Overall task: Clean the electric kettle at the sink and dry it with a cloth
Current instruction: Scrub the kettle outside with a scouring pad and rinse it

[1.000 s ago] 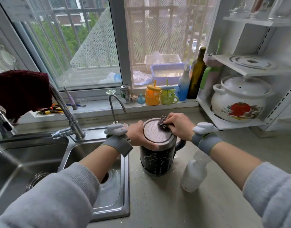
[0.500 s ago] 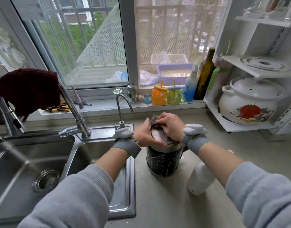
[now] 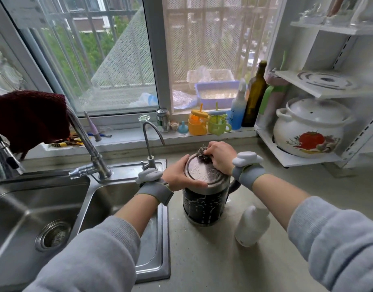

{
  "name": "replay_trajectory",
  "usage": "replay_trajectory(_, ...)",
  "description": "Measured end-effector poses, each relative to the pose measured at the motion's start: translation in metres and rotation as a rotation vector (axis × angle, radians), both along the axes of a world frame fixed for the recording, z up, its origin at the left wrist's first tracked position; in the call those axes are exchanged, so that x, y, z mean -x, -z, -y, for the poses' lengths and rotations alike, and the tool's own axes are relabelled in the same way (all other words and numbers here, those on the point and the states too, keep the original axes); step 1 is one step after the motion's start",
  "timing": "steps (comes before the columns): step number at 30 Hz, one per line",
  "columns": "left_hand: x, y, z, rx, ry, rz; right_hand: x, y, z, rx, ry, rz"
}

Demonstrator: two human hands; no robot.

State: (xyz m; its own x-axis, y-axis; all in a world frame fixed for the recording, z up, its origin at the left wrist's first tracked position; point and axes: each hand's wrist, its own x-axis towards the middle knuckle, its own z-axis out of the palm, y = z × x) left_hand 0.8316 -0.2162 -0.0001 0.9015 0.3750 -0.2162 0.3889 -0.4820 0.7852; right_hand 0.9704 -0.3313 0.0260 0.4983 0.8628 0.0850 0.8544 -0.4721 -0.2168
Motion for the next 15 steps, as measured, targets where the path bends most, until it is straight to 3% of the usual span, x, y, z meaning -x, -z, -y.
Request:
replay_trajectory(3,0.004,-0.01,0.007,-0.073,0.014,-0.037,-0.004,0.0,0.037,0.018,0.06,0.01)
replay_trajectory(7,0.001,-0.01,0.006,-0.084,0.017,-0.067,0.016,0.004,0.07,0.025,-0.025,0.037)
replay_trajectory(12,0.003,-0.019,0.013,-0.16,0.022,-0.092,0.0,0.007,0.052,-0.062,-0.002,-0.024)
replay_trajectory(15,0.005,-0.021,0.018,-0.334,0.035,-0.196,-0.001,0.009,0.039,-0.107,-0.026,-0.06)
